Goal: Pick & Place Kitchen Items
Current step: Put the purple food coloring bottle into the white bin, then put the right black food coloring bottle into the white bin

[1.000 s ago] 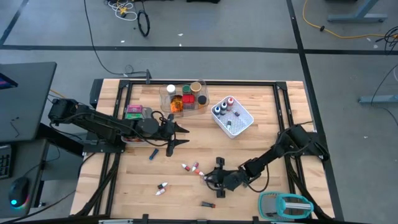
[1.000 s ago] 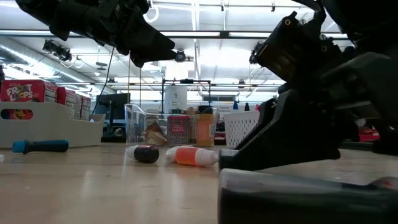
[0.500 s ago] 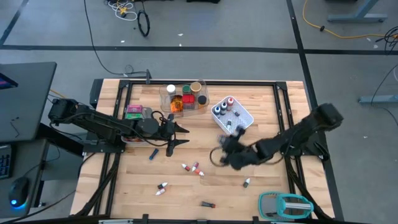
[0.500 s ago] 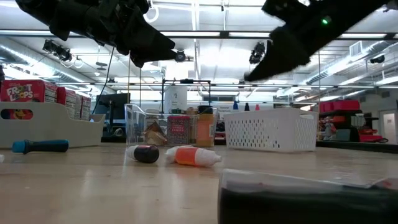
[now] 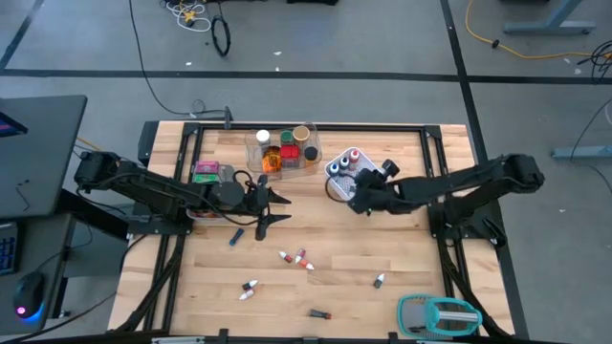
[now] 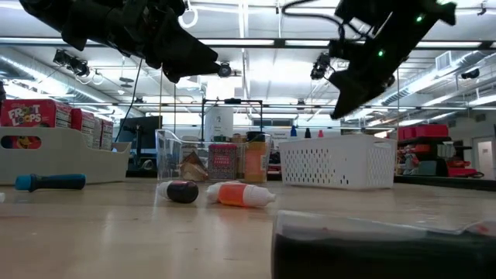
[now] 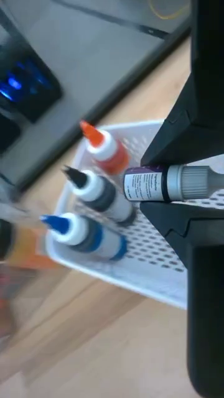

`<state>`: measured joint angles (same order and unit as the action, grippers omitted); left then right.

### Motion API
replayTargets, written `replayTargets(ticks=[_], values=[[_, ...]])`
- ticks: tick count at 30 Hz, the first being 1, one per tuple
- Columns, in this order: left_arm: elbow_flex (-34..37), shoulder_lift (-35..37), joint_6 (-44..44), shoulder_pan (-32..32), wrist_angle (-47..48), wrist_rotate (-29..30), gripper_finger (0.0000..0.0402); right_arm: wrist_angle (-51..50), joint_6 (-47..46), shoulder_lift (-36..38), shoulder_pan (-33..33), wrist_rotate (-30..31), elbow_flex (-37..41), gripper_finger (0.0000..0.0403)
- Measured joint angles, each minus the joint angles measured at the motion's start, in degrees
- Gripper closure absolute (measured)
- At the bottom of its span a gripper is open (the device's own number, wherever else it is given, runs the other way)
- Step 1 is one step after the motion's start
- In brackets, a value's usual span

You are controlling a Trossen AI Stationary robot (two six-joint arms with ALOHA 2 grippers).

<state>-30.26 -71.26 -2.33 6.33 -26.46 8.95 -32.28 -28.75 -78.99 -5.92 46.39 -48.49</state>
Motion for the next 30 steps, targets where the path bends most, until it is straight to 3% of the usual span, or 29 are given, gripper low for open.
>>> replayTargets(ticks=[5, 14, 19, 30], values=[[0.0, 0.0, 0.0, 0.0, 0.0, 0.0, 0.02, 2.7, 1.6, -1.3, 4.8, -7.9, 2.3, 0.0299], [0.0, 0.0, 0.2, 0.0, 0.0, 0.0, 0.02, 10.7, 5.6, -1.3, 9.8, -15.3, 8.2, 0.0299], [0.0, 0.0, 0.2, 0.0, 0.0, 0.4, 0.02, 12.0, 6.9, -1.3, 11.4, -16.1, 9.2, 0.0287], [0.0, 0.0, 0.2, 0.0, 0.0, 0.4, 0.02, 12.0, 9.7, -0.4, 12.5, -17.1, 6.9, 0.022]])
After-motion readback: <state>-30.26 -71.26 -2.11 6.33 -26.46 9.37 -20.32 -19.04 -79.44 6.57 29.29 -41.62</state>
